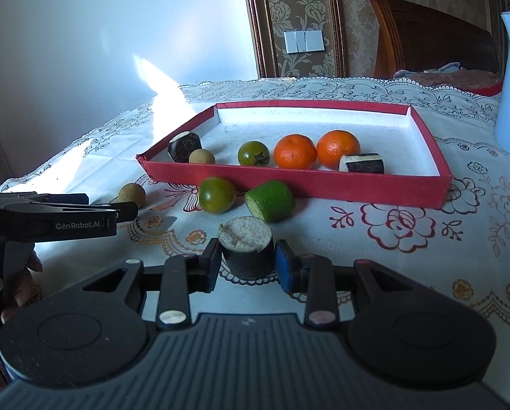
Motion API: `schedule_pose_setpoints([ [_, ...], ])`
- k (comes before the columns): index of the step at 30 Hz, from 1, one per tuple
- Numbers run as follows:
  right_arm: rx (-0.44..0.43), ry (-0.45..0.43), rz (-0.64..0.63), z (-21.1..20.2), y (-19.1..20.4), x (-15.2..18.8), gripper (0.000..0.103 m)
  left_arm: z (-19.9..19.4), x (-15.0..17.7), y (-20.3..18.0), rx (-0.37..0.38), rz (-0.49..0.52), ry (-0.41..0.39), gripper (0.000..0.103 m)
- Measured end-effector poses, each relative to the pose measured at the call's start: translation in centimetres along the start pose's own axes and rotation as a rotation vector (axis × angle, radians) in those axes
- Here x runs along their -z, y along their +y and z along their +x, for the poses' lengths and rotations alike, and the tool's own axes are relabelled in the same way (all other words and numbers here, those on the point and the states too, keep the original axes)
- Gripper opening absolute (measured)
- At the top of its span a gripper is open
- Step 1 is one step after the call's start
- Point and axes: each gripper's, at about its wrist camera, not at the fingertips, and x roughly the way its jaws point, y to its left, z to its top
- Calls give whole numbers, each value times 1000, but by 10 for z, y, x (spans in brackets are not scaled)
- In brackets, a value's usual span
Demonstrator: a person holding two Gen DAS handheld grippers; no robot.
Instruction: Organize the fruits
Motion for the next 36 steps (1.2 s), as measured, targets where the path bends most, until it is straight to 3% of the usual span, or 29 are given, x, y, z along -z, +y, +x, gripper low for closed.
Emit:
schedule_pose_setpoints([
  [11,-6,-12,34,-1,-6,1,32,18,-13,-9,-11,-3,21,78],
  [22,-7,-16,44,-1,-7,2,32,27,-18,-15,-16,2,34,85],
  [33,3,-8,46,1,-7,2,32,25,-16,-14,-2,-12,24,84],
  [36,6,-7,46,1,-7,2,32,24,-16,-13,1,-16,19,79],
])
